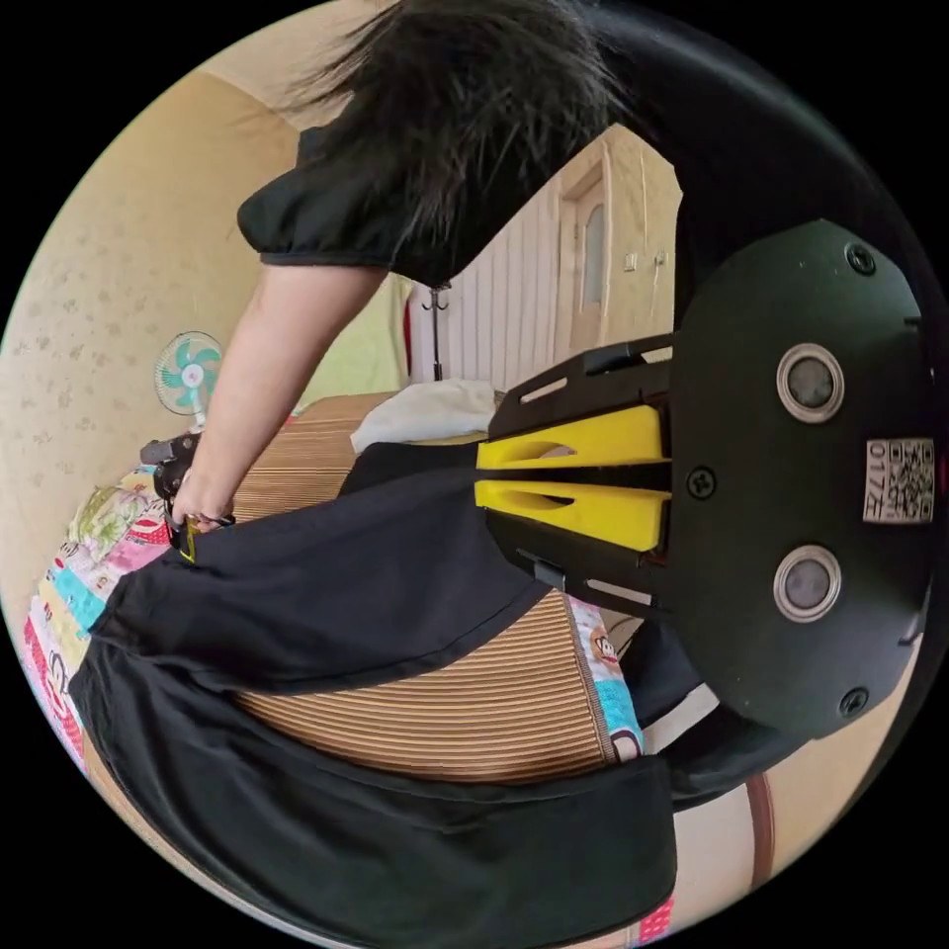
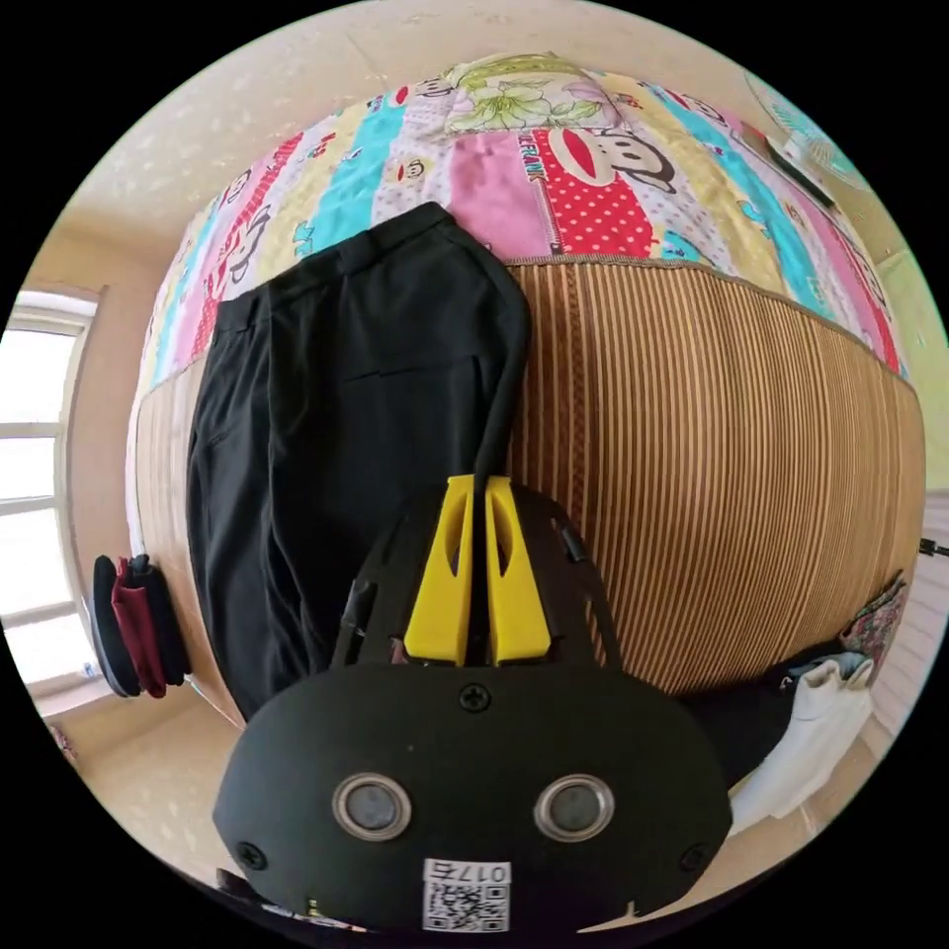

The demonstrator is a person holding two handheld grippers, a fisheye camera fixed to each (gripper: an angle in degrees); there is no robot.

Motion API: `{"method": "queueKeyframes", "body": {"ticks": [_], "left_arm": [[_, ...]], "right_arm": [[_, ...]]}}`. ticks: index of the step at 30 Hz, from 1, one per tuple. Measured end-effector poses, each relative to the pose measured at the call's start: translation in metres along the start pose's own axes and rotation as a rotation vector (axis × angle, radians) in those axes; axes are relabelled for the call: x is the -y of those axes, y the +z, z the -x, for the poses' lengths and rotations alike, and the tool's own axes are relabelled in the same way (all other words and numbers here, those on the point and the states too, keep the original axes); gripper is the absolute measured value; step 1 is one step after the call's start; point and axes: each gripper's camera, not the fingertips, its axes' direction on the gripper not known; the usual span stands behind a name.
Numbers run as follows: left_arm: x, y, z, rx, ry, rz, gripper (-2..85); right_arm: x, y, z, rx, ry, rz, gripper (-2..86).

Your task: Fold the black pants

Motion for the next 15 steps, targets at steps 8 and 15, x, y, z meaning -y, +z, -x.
{"method": "queueKeyframes", "body": {"ticks": [8, 15], "left_arm": [[-0.066, -0.142, 0.026, 0.135, -0.049, -0.243, -0.3], [-0.118, -0.228, 0.167, 0.426, -0.440, -0.370, 1.6]], "right_arm": [[-0.038, 0.007, 0.226, 0.238, -0.293, -0.384, 2.8], [-0.044, 0.160, 0.280, 0.700, -0.454, -0.020, 3.3]]}}
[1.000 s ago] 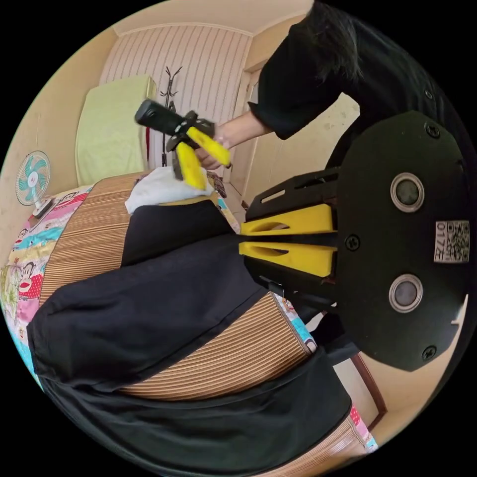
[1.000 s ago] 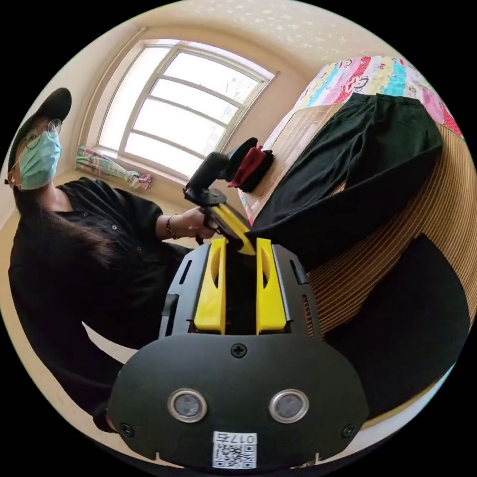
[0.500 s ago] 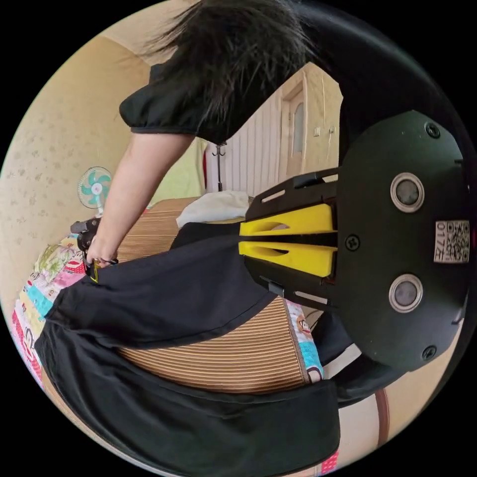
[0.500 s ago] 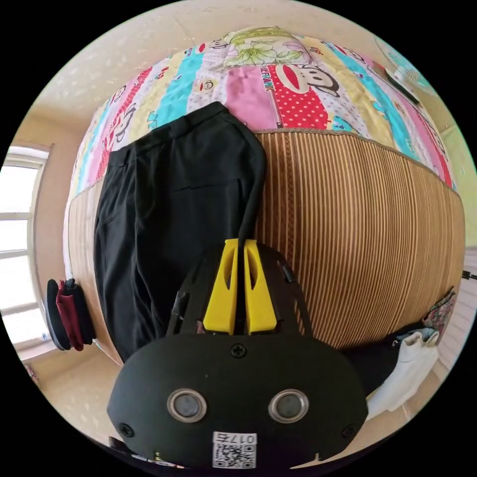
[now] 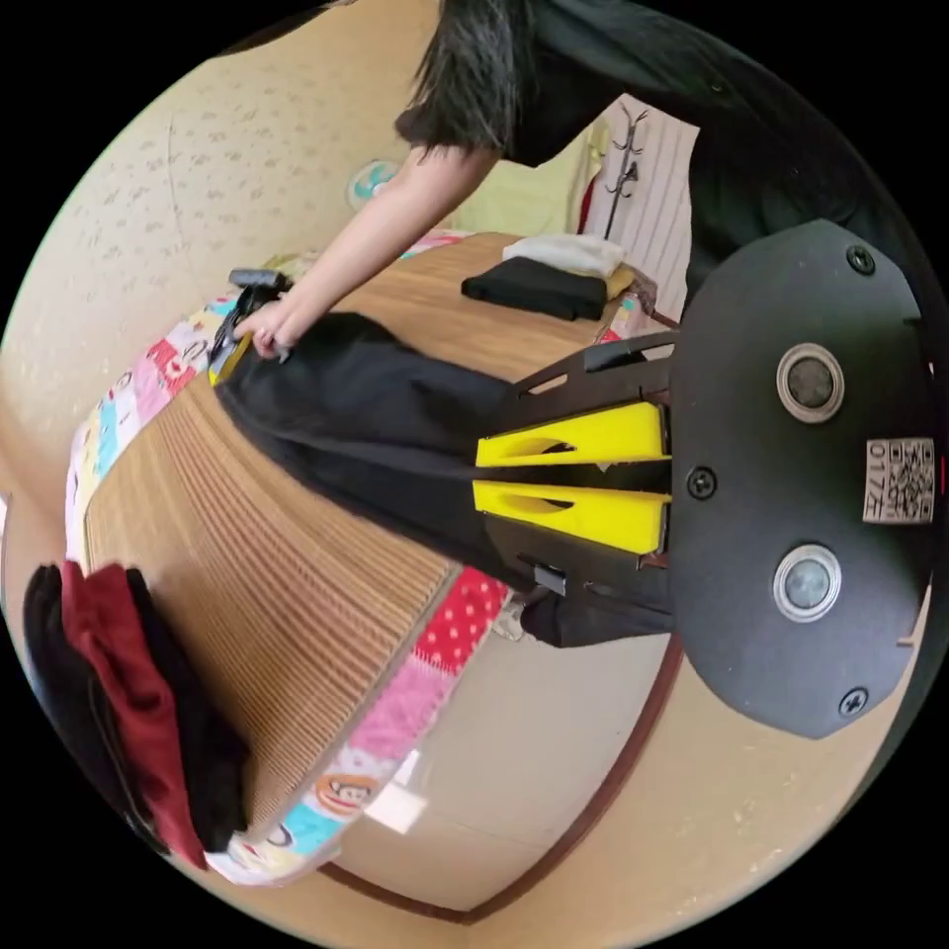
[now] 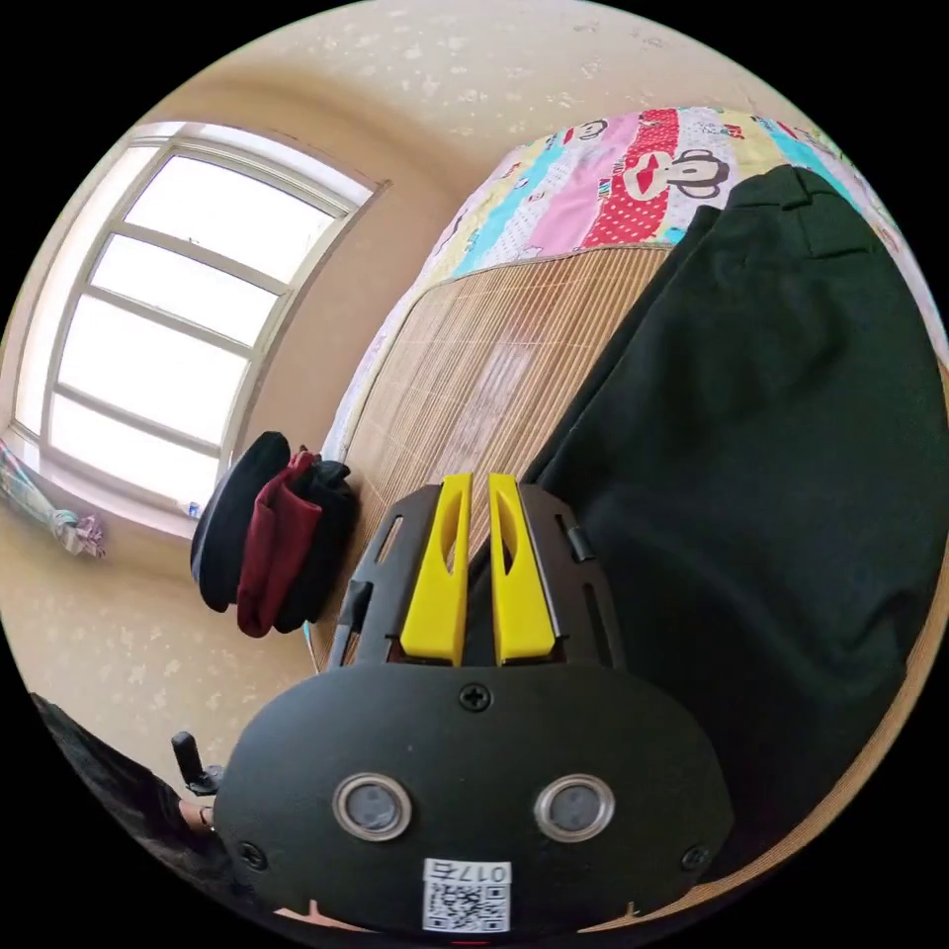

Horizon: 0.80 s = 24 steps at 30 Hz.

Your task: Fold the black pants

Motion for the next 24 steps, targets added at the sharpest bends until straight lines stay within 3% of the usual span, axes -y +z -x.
{"method": "queueKeyframes", "body": {"ticks": [4, 9, 12, 14, 24], "left_arm": [[0.030, -0.003, 0.056, -0.071, -0.047, 0.087, 4.6], [0.106, 0.012, 0.020, -0.078, 0.156, 0.200, 8.8], [0.141, 0.044, -0.014, -0.089, 0.285, 0.303, 8.4], [0.146, 0.078, -0.033, 0.027, 0.352, 0.455, 8.1], [0.145, 0.051, -0.063, 0.045, 0.397, 0.499, 4.1]], "right_arm": [[-0.102, -0.043, -0.003, -0.072, -0.051, 0.017, 5.1], [-0.250, -0.110, -0.034, -0.311, 0.176, -0.014, 7.0], [-0.328, -0.106, -0.058, -0.285, 0.327, 0.074, 8.3], [-0.373, -0.094, -0.063, -0.196, 0.389, 0.092, 9.0], [-0.446, -0.066, -0.055, -0.142, 0.532, 0.006, 8.9]]}}
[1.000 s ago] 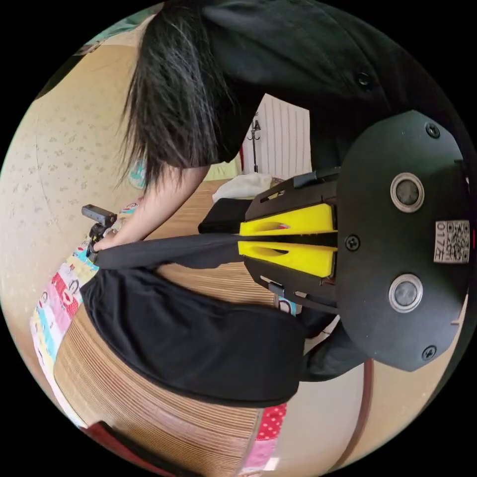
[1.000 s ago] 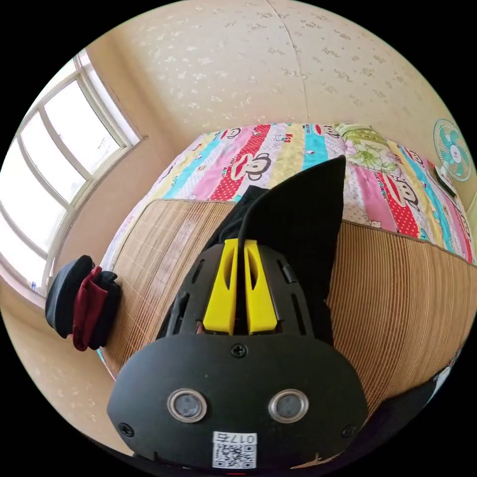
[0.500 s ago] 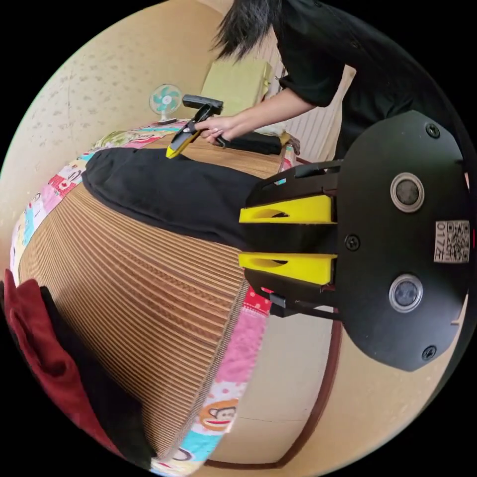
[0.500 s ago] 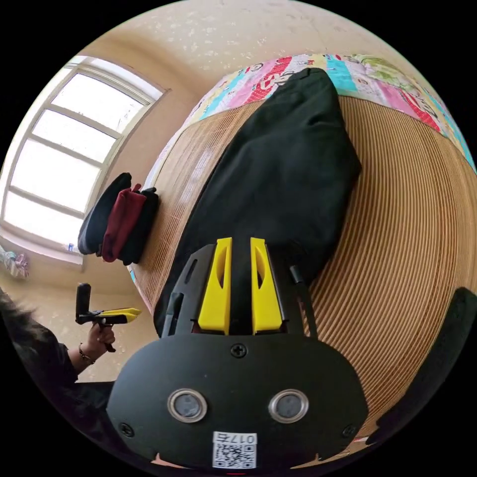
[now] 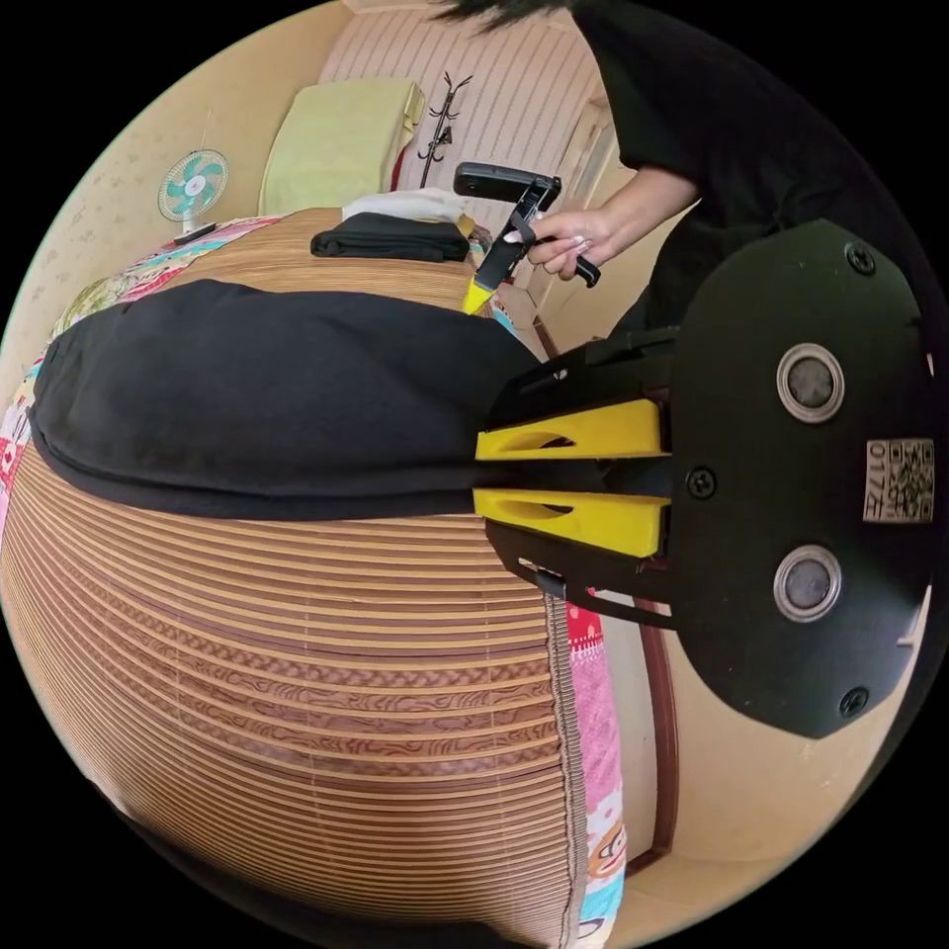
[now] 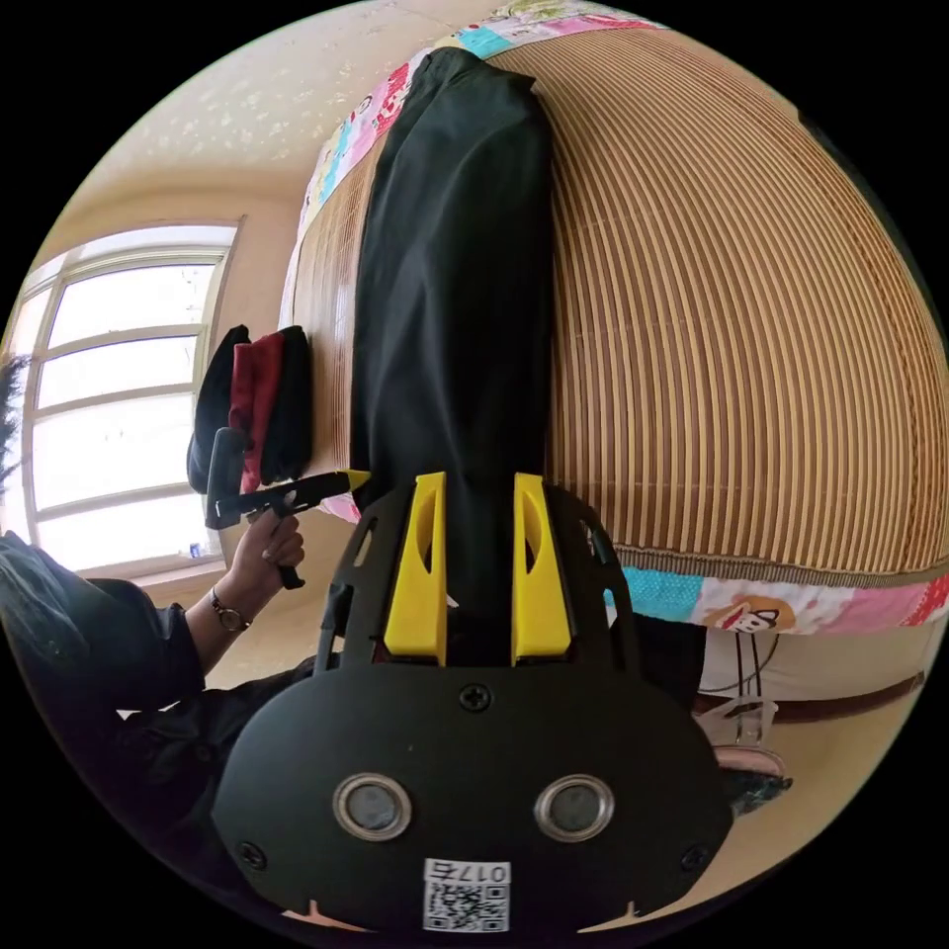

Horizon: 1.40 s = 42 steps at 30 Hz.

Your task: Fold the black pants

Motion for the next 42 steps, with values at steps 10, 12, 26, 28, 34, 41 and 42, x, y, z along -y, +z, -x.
{"method": "queueKeyframes", "body": {"ticks": [10, 12, 26, 28, 34, 41, 42], "left_arm": [[-0.045, -0.071, -0.042, -0.278, 0.109, -0.034, -0.3], [-0.057, -0.061, -0.042, -0.252, 0.065, -0.017, -0.4], [-0.095, -0.082, -0.055, -0.185, -0.015, -0.150, -0.3], [-0.098, -0.086, -0.055, -0.194, -0.025, -0.155, -0.3], [-0.106, -0.088, -0.055, -0.296, -0.096, -0.169, -0.2], [-0.121, -0.098, -0.069, -0.387, -0.077, -0.189, -0.2], [-0.122, -0.098, -0.070, -0.388, -0.076, -0.189, -0.2]], "right_arm": [[-0.026, -0.028, -0.011, -0.120, -0.051, 0.023, 2.7], [-0.021, -0.007, -0.034, -0.170, -0.026, 0.147, 2.8], [0.299, 0.073, 0.072, -0.125, -0.466, -0.046, 9.9], [0.310, 0.115, 0.088, -0.088, -0.499, 0.057, 10.5], [0.284, 0.187, 0.085, -0.313, -0.441, 0.030, 2.4], [0.270, 0.182, 0.084, -0.219, -0.386, -0.035, 4.1], [0.270, 0.185, 0.087, -0.234, -0.379, -0.024, 5.0]]}}
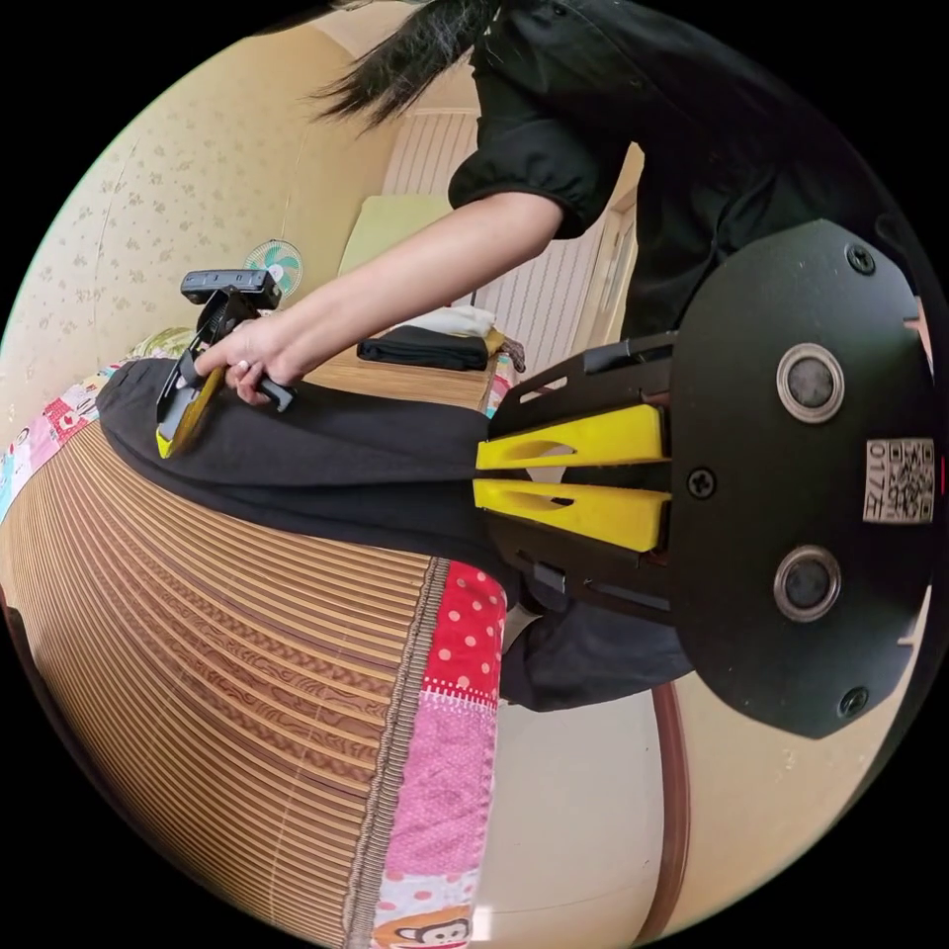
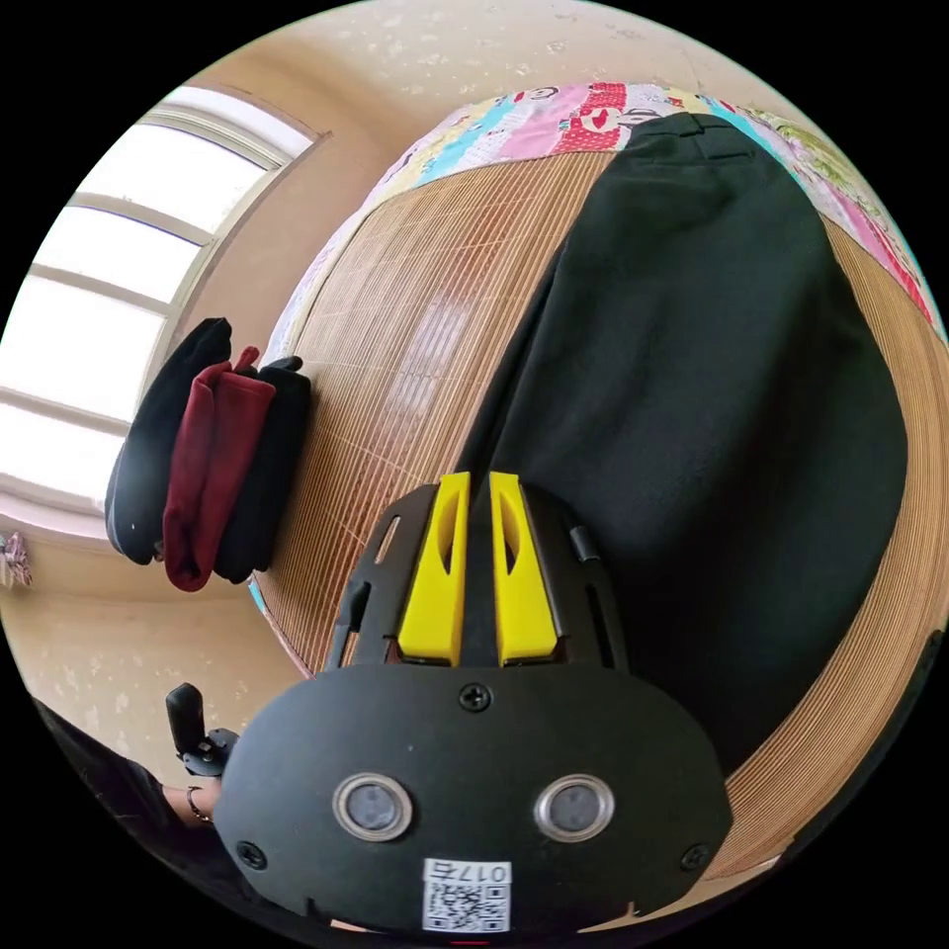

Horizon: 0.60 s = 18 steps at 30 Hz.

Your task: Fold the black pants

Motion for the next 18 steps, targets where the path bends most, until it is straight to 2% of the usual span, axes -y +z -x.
{"method": "queueKeyframes", "body": {"ticks": [5, 10, 15, 18], "left_arm": [[-0.009, 0.001, -0.007, -0.022, -0.019, 0.000, -0.3], [-0.019, 0.005, -0.017, -0.044, -0.012, 0.012, -0.2], [-0.029, 0.008, -0.021, -0.049, -0.008, 0.020, -0.1], [-0.040, 0.007, -0.023, -0.094, 0.008, 0.012, 0.1]], "right_arm": [[-0.009, 0.016, 0.035, -0.283, -0.060, 0.054, 6.6], [-0.031, 0.009, 0.044, -0.253, -0.046, 0.030, 8.4], [-0.026, -0.001, 0.060, -0.396, -0.091, 0.073, 5.3], [-0.027, -0.050, 0.065, -0.252, -0.102, -0.035, 4.4]]}}
